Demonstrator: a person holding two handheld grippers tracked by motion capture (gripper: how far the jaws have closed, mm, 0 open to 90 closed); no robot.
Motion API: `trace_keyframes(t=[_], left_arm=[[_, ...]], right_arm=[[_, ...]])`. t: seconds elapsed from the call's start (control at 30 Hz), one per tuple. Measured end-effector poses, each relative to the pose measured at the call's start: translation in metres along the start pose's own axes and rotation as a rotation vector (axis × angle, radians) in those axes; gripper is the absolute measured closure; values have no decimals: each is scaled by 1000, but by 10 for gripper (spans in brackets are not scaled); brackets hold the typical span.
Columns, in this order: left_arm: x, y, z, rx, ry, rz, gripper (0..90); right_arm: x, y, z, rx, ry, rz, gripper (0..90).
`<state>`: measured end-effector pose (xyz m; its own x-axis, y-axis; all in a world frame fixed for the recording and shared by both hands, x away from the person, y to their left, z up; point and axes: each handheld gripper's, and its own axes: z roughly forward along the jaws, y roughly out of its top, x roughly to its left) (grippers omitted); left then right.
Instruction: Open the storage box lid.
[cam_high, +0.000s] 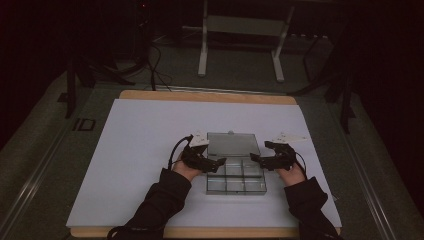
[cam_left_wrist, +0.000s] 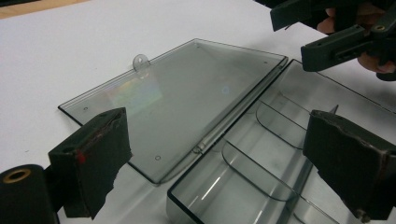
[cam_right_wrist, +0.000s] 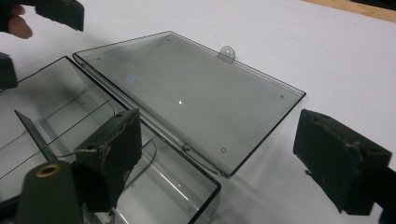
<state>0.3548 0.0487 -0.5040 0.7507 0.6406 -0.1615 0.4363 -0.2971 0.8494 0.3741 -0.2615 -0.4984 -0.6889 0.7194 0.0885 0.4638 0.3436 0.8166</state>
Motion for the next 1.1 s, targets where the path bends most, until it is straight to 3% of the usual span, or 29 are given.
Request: trace_keyframes(t=[0.33, 0.8, 1.1], left_arm=[[-2, -11, -20, -1, -15, 5, 87], [-8, -28, -43, 17, 7, 47, 88], [-8, -41, -56, 23, 29, 50, 88]], right_arm=[[-2, -8, -16, -12, -12, -24, 156], [-8, -31, -39, -10, -47, -39, 156], [-9, -44, -53, -4, -63, -45, 156]])
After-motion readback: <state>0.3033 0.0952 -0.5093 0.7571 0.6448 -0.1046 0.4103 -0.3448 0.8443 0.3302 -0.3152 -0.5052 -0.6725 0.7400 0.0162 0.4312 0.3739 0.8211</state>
